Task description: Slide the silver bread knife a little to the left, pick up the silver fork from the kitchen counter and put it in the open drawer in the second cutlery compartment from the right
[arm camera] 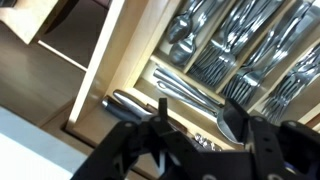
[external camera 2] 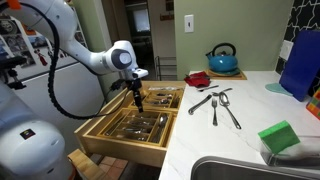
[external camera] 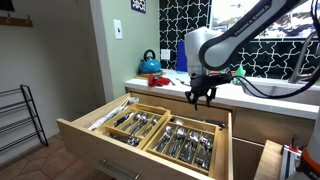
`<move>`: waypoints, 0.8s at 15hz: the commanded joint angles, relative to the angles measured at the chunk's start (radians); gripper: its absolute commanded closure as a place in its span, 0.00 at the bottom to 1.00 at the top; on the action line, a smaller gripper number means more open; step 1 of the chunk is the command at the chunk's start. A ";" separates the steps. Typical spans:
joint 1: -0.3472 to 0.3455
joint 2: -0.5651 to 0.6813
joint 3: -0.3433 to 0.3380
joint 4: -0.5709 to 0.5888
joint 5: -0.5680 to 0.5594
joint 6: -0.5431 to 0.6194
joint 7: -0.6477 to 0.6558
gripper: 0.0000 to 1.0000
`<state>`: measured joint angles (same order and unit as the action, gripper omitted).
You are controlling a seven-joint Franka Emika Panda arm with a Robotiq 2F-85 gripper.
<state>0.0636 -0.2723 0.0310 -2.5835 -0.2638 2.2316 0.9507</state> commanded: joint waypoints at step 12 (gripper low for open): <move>-0.161 -0.529 0.069 -0.158 -0.109 -0.092 -0.494 0.00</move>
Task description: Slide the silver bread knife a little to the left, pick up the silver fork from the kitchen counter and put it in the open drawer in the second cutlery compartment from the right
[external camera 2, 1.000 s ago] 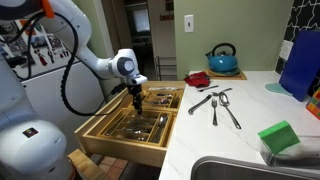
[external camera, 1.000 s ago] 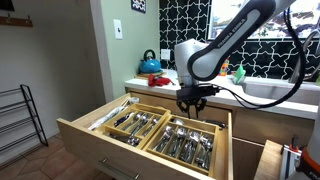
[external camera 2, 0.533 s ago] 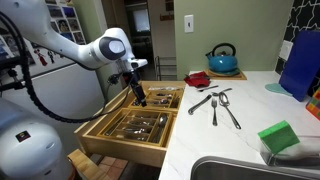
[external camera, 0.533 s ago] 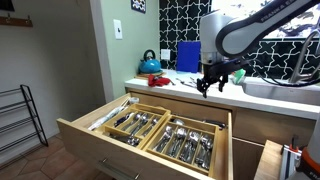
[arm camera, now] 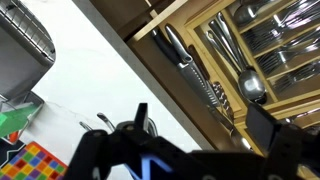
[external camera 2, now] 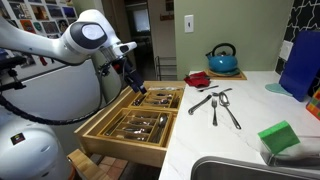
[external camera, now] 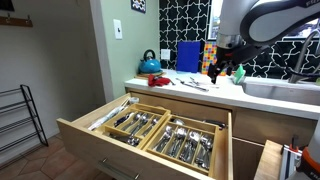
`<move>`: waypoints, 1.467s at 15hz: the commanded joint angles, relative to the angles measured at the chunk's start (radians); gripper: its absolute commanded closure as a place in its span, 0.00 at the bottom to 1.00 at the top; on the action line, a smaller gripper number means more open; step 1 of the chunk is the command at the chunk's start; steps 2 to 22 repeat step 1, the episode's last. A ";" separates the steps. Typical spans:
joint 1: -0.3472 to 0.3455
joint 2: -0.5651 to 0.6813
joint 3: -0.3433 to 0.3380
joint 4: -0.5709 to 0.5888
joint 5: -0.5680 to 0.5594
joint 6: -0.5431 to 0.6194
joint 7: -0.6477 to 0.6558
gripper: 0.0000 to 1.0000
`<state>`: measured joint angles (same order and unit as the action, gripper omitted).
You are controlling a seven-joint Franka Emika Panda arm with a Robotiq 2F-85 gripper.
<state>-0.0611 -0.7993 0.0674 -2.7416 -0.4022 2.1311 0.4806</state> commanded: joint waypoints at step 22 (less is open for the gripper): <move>-0.036 -0.008 0.033 -0.005 0.029 0.008 -0.024 0.00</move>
